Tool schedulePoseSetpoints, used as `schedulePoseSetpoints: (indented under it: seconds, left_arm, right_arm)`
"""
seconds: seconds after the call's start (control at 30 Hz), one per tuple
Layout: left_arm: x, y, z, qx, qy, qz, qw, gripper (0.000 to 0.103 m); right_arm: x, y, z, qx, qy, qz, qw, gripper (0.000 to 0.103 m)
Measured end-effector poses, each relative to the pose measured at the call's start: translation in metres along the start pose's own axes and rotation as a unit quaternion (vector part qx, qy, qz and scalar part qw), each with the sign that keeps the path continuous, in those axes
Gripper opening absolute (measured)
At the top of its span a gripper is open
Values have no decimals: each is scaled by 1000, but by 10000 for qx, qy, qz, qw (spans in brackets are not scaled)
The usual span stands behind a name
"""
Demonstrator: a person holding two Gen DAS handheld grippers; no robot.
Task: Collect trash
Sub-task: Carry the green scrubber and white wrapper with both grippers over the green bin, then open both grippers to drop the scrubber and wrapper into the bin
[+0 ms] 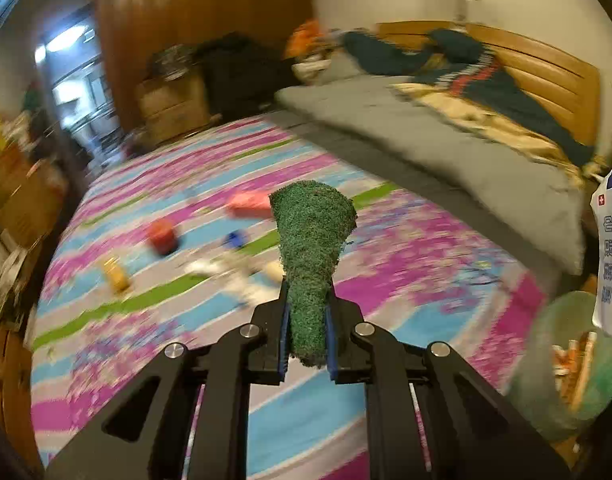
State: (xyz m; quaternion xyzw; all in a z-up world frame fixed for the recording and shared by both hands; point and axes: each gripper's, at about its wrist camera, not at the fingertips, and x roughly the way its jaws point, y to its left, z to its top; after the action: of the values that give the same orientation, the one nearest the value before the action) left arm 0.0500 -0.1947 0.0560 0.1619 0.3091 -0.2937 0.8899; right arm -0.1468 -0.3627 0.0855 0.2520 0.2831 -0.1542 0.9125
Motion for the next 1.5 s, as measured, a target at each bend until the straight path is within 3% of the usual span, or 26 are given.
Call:
schedulePoseSetpoints:
  seconds: [0.13,0.27,0.57,0.77,1.0,1.5]
  left_arm:
    - [-1,-68,18,492,-92,-553,9972,12]
    - [-4,-134,29,1066,-166,-1026,9889,12]
    - [-13,-253,19,2264,-159,-1888,9554,13]
    - [-19,-291,6,2631,-68,-2314,9366,13]
    - [-12,-316,-14,2950,149,-2431,9239,13]
    - [-1,-326,-31,3156,375,-2452,9159,13]
  right_arm:
    - [-47,-65,2,666,-199,-619,9957,37]
    - [-80,-114,-6,1072,-262,-1090,9879,37]
    - [-122,-183,-37,1693,-76,-1754,9698,37]
    - [-127,-205,-50,1977,170,-1910,9613,37]
    - [-110,-219,-73,2343,463,-1792,9544,37]
    - [-86,-228,-83,2615,626,-1605,9497,37]
